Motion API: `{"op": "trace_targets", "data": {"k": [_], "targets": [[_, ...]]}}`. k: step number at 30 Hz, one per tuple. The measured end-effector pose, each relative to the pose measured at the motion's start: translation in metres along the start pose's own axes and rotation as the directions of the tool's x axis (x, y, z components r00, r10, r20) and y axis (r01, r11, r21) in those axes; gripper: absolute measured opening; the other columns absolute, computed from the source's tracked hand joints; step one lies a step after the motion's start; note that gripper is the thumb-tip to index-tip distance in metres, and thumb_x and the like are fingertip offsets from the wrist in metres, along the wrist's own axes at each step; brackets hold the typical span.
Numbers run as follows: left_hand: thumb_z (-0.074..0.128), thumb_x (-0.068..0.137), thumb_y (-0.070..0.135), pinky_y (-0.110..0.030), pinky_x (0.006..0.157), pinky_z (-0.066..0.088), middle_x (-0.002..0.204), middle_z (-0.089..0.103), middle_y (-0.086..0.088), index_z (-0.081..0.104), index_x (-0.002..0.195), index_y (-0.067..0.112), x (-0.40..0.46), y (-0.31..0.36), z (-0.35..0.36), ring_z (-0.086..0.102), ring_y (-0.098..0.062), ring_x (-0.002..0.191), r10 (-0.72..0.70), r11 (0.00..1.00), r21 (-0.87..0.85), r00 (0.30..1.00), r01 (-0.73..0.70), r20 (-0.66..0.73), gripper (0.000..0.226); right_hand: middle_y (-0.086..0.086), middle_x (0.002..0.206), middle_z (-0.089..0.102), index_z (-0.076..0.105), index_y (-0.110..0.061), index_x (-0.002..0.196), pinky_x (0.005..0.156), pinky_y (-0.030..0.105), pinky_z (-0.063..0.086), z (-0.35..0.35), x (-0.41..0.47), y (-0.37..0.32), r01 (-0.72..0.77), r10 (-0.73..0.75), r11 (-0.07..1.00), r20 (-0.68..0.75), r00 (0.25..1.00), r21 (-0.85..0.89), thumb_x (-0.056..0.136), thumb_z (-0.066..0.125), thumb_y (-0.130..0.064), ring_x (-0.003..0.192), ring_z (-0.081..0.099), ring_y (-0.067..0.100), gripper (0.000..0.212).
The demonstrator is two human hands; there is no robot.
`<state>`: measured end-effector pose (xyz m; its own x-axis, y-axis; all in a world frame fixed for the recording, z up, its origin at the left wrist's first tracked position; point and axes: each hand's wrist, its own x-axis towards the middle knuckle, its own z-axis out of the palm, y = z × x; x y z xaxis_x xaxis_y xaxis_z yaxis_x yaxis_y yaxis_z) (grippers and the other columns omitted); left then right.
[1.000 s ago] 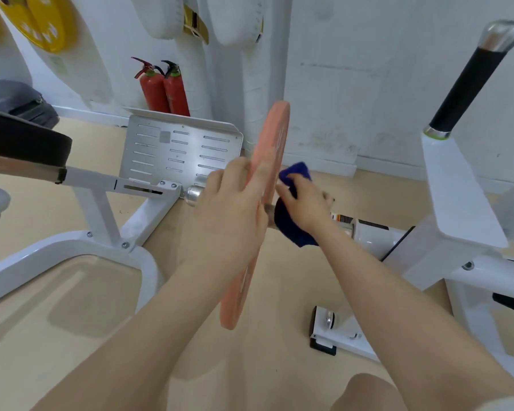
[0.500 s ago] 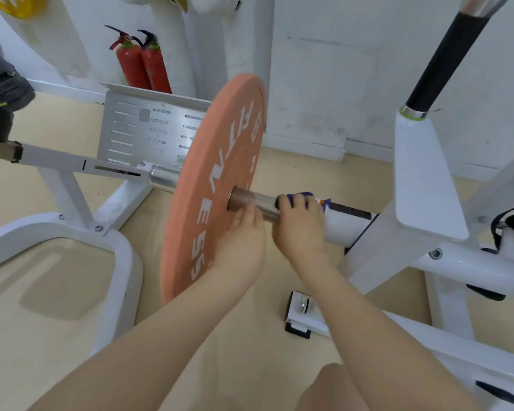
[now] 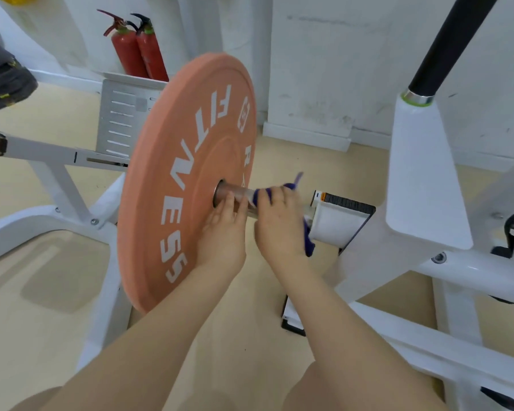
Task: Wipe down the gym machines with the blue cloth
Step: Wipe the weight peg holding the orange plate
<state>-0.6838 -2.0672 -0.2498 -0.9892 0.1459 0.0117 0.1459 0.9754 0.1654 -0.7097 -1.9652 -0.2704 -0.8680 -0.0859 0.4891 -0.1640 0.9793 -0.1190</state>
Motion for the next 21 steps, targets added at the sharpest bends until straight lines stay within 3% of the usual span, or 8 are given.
{"op": "trace_targets", "data": {"k": [3, 5, 7, 12, 17, 19, 21], "targets": [[0.041, 0.09, 0.003, -0.029, 0.117, 0.015, 0.157, 0.003, -0.003, 0.004, 0.149, 0.013, 0.002, -0.006, 0.003, 0.012, -0.019, 0.143, -0.002, 1.0, 0.015, 0.998, 0.003, -0.064, 0.071, 0.013, 0.095, 0.066, 0.067, -0.006, 0.102, 0.091, 0.043, 0.046, 0.004, 0.019, -0.011, 0.145, -0.151, 0.984, 0.056, 0.987, 0.102, 0.067, 0.068, -0.007, 0.091, 0.06, 0.034, 0.035], [0.042, 0.089, 0.001, -0.03, 0.117, 0.013, 0.158, -0.001, -0.001, 0.001, 0.149, 0.013, -0.001, -0.008, 0.002, 0.008, -0.021, 0.144, -0.014, 1.0, 0.023, 1.0, 0.014, -0.019, 0.074, 0.011, 0.102, 0.066, 0.066, -0.011, 0.107, 0.096, 0.046, 0.041, -0.007, 0.011, 0.006, 0.101, -0.11, 0.991, 0.107, 0.988, 0.084, 0.063, 0.068, -0.009, 0.097, 0.06, 0.033, 0.044], [0.043, 0.087, -0.001, -0.031, 0.116, 0.015, 0.158, -0.002, -0.001, 0.001, 0.149, 0.012, -0.003, -0.007, -0.001, 0.008, -0.023, 0.144, -0.035, 0.999, 0.013, 0.999, 0.035, 0.012, 0.077, 0.01, 0.102, 0.065, 0.065, -0.012, 0.104, 0.098, 0.047, 0.04, -0.02, -0.01, 0.027, 0.001, -0.001, 1.0, 0.069, 0.998, 0.011, 0.055, 0.07, -0.007, 0.097, 0.06, 0.032, 0.049], [0.046, 0.086, 0.003, -0.034, 0.103, 0.037, 0.157, -0.003, 0.002, 0.001, 0.149, 0.014, -0.005, 0.002, -0.006, 0.026, -0.027, 0.134, -0.092, 0.995, -0.024, 0.994, 0.093, 0.052, 0.078, 0.017, 0.106, 0.064, 0.064, -0.003, 0.109, 0.094, 0.047, 0.043, -0.017, -0.027, 0.021, -0.035, 0.037, 0.995, 0.021, 0.999, -0.089, 0.049, 0.069, -0.001, 0.098, 0.059, 0.036, 0.06], [0.045, 0.088, 0.005, -0.033, 0.093, 0.044, 0.157, -0.008, 0.004, -0.003, 0.149, 0.014, -0.002, 0.002, 0.0, 0.032, -0.026, 0.127, -0.11, 0.994, 0.007, 0.993, 0.11, 0.046, 0.078, 0.018, 0.096, 0.066, 0.067, -0.001, 0.103, 0.082, 0.042, 0.046, -0.017, 0.009, 0.017, 0.081, -0.095, 0.984, 0.086, 0.992, 0.158, 0.058, 0.062, 0.0, 0.088, 0.061, 0.039, 0.045], [0.045, 0.088, 0.006, -0.035, 0.096, 0.043, 0.157, -0.007, 0.003, -0.003, 0.149, 0.014, -0.002, 0.003, 0.001, 0.031, -0.026, 0.128, -0.108, 0.994, -0.002, 0.993, 0.108, 0.045, 0.078, 0.016, 0.097, 0.066, 0.068, -0.002, 0.103, 0.078, 0.039, 0.046, -0.028, 0.004, 0.028, -0.026, 0.018, 0.968, 0.034, 0.999, 0.248, 0.062, 0.055, 0.002, 0.087, 0.06, 0.039, 0.043], [0.046, 0.087, 0.009, -0.037, 0.104, 0.036, 0.157, -0.006, 0.0, -0.001, 0.149, 0.013, -0.002, 0.007, -0.001, 0.024, -0.027, 0.133, -0.114, 0.993, -0.029, 0.992, 0.115, 0.056, 0.077, 0.017, 0.108, 0.063, 0.065, -0.001, 0.108, 0.084, 0.041, 0.046, -0.037, -0.022, 0.037, -0.187, 0.204, 0.949, -0.041, 0.978, 0.254, 0.064, 0.056, 0.008, 0.098, 0.057, 0.037, 0.046]]}}
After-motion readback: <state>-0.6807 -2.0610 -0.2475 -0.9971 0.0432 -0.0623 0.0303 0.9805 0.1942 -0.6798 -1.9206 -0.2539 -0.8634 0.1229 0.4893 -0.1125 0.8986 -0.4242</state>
